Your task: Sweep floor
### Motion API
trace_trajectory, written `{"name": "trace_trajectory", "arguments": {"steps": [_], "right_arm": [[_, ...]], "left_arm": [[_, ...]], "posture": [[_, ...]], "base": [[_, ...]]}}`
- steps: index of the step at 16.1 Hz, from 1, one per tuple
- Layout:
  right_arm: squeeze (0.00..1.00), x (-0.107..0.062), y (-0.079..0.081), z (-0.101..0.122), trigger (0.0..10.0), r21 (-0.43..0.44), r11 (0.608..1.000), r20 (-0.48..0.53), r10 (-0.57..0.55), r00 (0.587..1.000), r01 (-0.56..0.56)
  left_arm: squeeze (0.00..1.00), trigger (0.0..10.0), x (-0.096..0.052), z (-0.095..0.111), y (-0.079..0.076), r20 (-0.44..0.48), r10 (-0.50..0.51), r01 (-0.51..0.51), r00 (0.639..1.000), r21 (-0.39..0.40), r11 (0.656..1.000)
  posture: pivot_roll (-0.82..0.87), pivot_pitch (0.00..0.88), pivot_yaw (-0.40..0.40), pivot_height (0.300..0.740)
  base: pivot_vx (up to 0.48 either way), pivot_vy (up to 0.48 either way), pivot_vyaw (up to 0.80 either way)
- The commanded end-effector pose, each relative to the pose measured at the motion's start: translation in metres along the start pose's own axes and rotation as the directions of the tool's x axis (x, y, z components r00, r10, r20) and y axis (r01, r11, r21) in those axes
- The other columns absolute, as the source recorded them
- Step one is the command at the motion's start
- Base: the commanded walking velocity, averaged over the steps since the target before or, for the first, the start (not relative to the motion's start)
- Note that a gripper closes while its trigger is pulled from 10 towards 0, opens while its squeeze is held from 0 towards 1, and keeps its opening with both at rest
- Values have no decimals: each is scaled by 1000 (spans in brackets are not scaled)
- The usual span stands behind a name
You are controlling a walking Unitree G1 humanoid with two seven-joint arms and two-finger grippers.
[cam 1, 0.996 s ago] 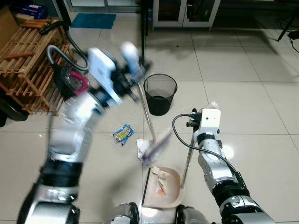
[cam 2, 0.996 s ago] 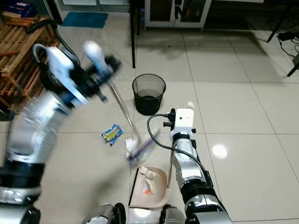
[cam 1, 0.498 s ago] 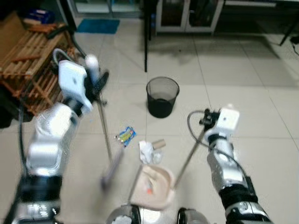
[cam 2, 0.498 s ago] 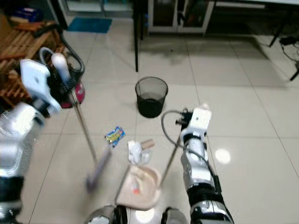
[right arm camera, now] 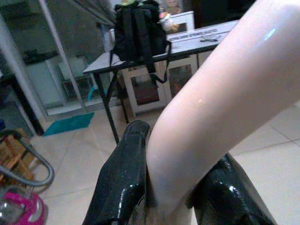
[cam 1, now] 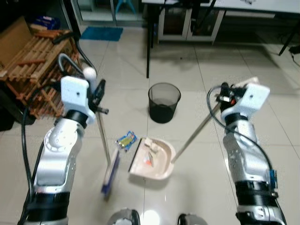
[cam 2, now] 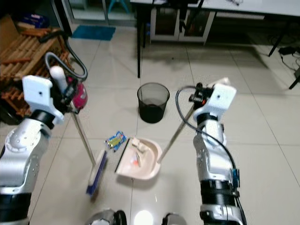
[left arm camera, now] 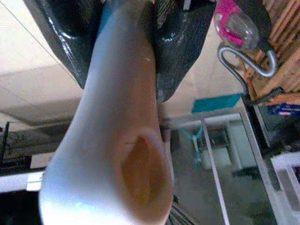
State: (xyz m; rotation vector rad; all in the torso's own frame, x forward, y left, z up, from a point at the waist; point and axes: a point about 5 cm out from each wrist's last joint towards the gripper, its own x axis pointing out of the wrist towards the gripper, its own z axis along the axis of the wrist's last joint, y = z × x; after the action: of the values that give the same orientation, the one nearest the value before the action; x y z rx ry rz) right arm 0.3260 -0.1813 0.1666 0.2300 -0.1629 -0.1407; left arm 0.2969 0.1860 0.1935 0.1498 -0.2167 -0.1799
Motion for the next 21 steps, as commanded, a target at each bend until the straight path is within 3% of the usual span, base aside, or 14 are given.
{"name": "trace_trajectory", "arguments": {"steps": [1,3,6,14,21], "right_arm": [[0,5,-2,23,10000,32,999,69,-25,997,23],[0,11,-1,43,10000,-3,1000,82,-21,996,21],[0,17,4,68,10000,-53,998,103,-29,994,35],[0,17,7,87,10000,24,998,147,-57,988,54],[0,19,3,92,10000,46,995,156,-93,983,87]], "left_arm": [[0,10000,-2,5,-1,22,0,-1,1000,28,1000],[0,10000,-1,3,-13,23,-78,76,997,81,994],[0,10000,5,6,-25,43,-90,85,995,100,991],[0,10000,3,4,-30,40,-85,80,996,104,991],[0,10000,1,1,-32,27,-91,88,996,98,991]], "posture": [[-28,26,38,740],[-23,29,42,740],[-24,34,50,740],[-18,35,49,740],[-18,33,50,740]], "base": [[0,0,0],[0,0,0],[186,0,0],[369,0,0],[411,0,0]]}}
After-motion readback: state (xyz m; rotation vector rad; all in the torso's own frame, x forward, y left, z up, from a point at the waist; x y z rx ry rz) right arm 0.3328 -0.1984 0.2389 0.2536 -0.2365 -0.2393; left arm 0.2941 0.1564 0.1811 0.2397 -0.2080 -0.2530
